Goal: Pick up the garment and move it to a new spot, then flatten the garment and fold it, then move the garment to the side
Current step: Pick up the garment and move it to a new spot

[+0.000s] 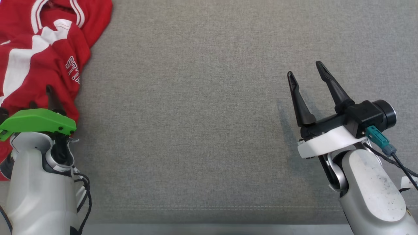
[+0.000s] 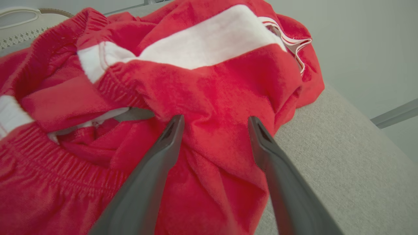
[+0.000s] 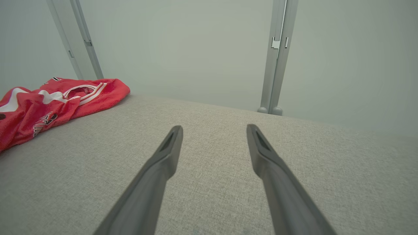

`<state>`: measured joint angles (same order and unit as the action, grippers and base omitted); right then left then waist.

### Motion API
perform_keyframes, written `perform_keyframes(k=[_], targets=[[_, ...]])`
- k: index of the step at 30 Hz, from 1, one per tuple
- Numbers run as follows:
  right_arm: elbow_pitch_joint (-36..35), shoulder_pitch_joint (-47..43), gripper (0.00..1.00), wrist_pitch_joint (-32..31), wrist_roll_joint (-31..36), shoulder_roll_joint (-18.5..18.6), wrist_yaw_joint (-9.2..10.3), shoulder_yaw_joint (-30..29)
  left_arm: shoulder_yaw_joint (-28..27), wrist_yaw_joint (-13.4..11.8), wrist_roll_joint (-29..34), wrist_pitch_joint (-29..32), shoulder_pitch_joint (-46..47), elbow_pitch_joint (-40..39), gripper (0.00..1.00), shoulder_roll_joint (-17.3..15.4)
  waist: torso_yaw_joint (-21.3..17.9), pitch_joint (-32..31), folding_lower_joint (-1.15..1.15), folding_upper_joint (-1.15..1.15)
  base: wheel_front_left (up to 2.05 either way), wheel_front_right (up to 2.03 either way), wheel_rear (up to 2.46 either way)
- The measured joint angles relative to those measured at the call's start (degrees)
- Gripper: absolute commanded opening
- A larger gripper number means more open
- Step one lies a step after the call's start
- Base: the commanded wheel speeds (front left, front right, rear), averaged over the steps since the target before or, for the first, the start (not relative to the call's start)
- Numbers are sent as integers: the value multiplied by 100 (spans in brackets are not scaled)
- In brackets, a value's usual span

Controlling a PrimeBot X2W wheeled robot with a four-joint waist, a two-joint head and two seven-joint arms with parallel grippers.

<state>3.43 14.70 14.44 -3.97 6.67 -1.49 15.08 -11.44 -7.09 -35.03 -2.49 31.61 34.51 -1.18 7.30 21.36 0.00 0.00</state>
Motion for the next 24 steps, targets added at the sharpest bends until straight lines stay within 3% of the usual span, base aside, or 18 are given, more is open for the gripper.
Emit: perform_keyframes(k=[15, 16, 17, 18, 19, 24], targets=[[-12, 141, 100, 14, 0, 71, -2, -91, -789, 0, 619, -138, 842, 1383, 100, -292, -388, 502, 0, 0, 0, 0, 0], [-9, 141, 100, 15, 0, 71, -2, -91, -810, 0, 679, -166, 881, 1457, 96, -310, -393, 506, 0, 0, 0, 0, 0], [0, 141, 100, 14, 0, 70, -2, -90, -837, 0, 756, -201, 912, 1539, 67, -327, -396, 504, 0, 0, 0, 0, 0], [16, 142, 100, 15, 0, 69, -2, -89, -862, 0, 798, -246, 936, 1615, 20, -339, -398, 496, 0, 0, 0, 0, 0], [36, 142, 100, 14, 0, 68, -2, -89, -869, 0, 835, -269, 955, 1695, 0, -352, -400, 482, 0, 0, 0, 0, 0], [78, 142, 100, 15, -1, 54, -44, -90, -797, 0, 1056, -425, 981, 1917, 0, -391, -398, 387, 0, 0, 0, 0, 0]])
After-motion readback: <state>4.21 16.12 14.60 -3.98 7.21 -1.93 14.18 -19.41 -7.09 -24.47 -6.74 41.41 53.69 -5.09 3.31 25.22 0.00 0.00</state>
